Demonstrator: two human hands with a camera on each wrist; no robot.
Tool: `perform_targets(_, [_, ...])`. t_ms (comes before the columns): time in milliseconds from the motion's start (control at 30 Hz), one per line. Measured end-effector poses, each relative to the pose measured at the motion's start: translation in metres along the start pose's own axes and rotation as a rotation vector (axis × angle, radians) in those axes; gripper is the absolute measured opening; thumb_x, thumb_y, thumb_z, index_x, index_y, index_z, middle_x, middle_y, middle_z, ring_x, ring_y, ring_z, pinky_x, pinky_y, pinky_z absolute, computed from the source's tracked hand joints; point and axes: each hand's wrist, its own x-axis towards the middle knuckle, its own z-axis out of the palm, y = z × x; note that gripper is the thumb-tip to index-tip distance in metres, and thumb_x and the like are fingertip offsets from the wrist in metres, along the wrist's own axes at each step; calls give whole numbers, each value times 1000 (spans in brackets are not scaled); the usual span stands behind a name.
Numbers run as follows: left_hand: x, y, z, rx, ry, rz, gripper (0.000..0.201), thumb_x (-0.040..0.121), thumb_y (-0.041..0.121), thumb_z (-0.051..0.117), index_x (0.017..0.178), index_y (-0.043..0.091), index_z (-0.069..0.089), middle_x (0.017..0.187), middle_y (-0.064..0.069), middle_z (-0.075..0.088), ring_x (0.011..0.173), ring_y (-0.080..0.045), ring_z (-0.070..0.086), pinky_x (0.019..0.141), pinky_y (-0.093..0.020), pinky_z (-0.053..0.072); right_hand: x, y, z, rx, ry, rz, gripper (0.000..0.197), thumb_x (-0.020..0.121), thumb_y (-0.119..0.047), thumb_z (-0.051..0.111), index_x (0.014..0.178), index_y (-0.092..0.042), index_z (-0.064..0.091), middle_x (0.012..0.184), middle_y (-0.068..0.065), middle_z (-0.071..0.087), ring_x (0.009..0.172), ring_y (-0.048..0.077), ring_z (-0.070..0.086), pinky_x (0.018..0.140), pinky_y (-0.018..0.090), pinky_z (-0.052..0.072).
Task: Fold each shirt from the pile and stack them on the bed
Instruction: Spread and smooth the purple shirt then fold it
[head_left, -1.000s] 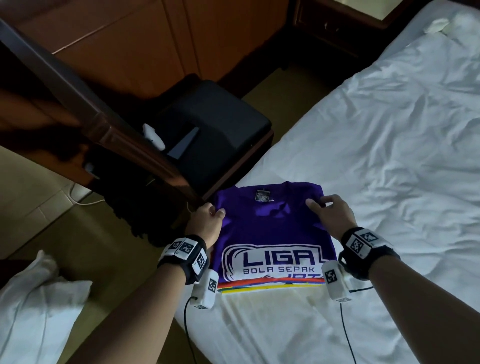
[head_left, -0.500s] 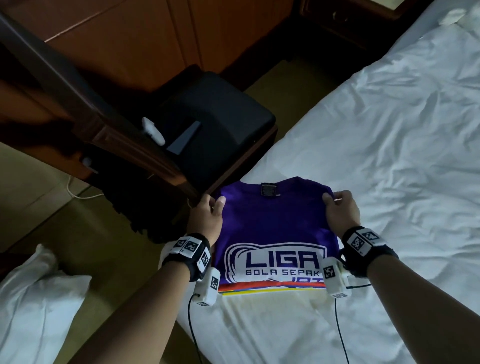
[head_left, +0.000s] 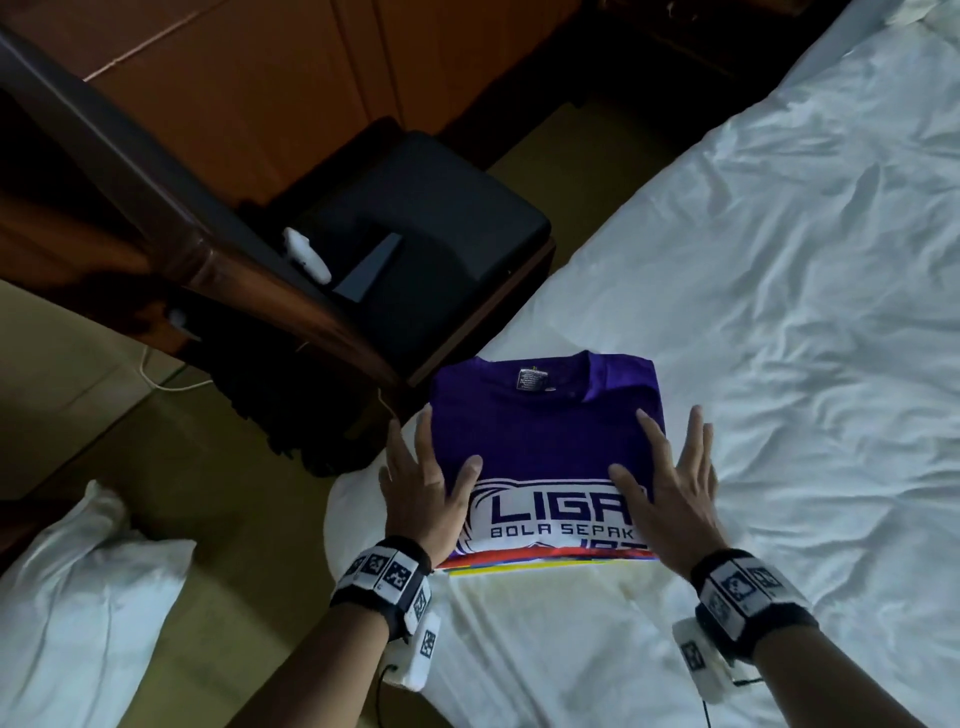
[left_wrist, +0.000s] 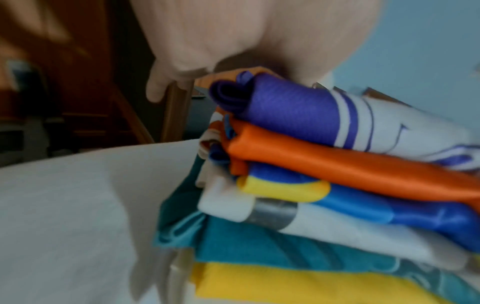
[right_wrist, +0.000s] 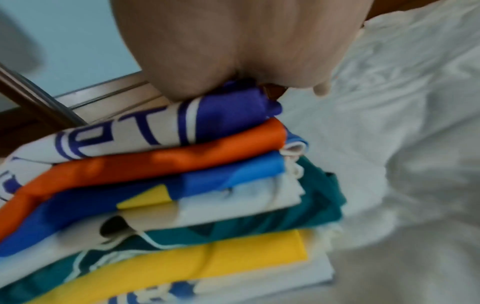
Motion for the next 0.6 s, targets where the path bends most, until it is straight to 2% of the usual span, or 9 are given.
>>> perform_targets(67, [2, 0, 0, -185, -47, -64, 96, 87, 70, 61, 157, 51, -2, 169, -3, 8, 152, -29, 25, 120, -55, 31, -3, 4, -4, 141, -105, 78, 80, 88, -73, 52, 153, -56, 10, 168, 1, -16, 152, 39, 22, 117, 56, 34])
perform_targets(100, [3, -1, 2, -266, -79, -103, 101, 82, 72, 65, 155, 55, -3, 167, 1, 15, 149, -27, 32, 117, -52, 38, -3, 5, -4, 223, -163, 138, 84, 86, -69, 59, 152, -58, 9, 168, -1, -16, 148, 39, 33, 113, 53, 40])
perform_targets(200, [5, 4, 9, -404, -115, -148, 111, 76, 65, 78, 151, 62, -5, 162, 0, 25, 142, -26, 44, 107, -46, 50, 3, 4, -3, 360, -234, 176, 93, 81, -67, 63, 150, -63, 2, 167, -5, -20, 140, 37, 45, 106, 49, 49])
perform_targets(267, [5, 5, 12, -438, -114, -82, 114, 80, 55, 81, 151, 63, -7, 166, 4, 19, 145, -23, 39, 104, -42, 51, 5, 4, -1, 358, -250, 132, 92, 79, -69, 59, 149, -65, 0, 166, -9, -24, 138, 36, 48, 103, 47, 52])
perform_targets(333, [3, 1, 14, -434, -136, 9, 112, 83, 53, 77, 151, 64, -12, 169, 8, 6, 149, -16, 28, 102, -30, 49, 6, 8, 3, 352, -249, 82, 87, 85, -62, 60, 151, -63, 3, 166, -9, -21, 141, 32, 44, 107, 42, 47])
perform_targets(400, [0, -5, 14, -366, -174, 78, 108, 86, 56, 70, 149, 65, -17, 170, 11, -10, 149, -8, 17, 98, -14, 42, 10, 15, 7, 369, -237, 24, 81, 88, -58, 62, 149, -66, 10, 166, -11, -7, 142, 25, 43, 111, 37, 41])
perform_targets(433, [-2, -8, 14, -326, -193, 106, 103, 87, 60, 65, 148, 66, -18, 169, 13, -18, 149, -6, 12, 98, -11, 41, 13, 18, 8, 382, -236, -3, 78, 86, -61, 61, 148, -67, 15, 163, -11, 4, 139, 21, 44, 113, 35, 39])
perform_targets(533, [-5, -20, 20, -219, -225, 213, 86, 87, 77, 47, 149, 68, -11, 161, 21, -36, 155, -16, 4, 105, -25, 47, 19, 27, 13, 428, -252, -20, 71, 80, -65, 60, 144, -65, 31, 147, -8, 29, 128, 16, 51, 112, 38, 45])
perform_targets(600, [-1, -25, 26, -211, -222, 237, 74, 92, 71, 47, 151, 68, 3, 160, 24, -35, 157, -21, 0, 104, -24, 46, 22, 28, 17, 449, -259, -13, 68, 80, -65, 61, 143, -63, 36, 137, -4, 36, 120, 15, 55, 106, 35, 49])
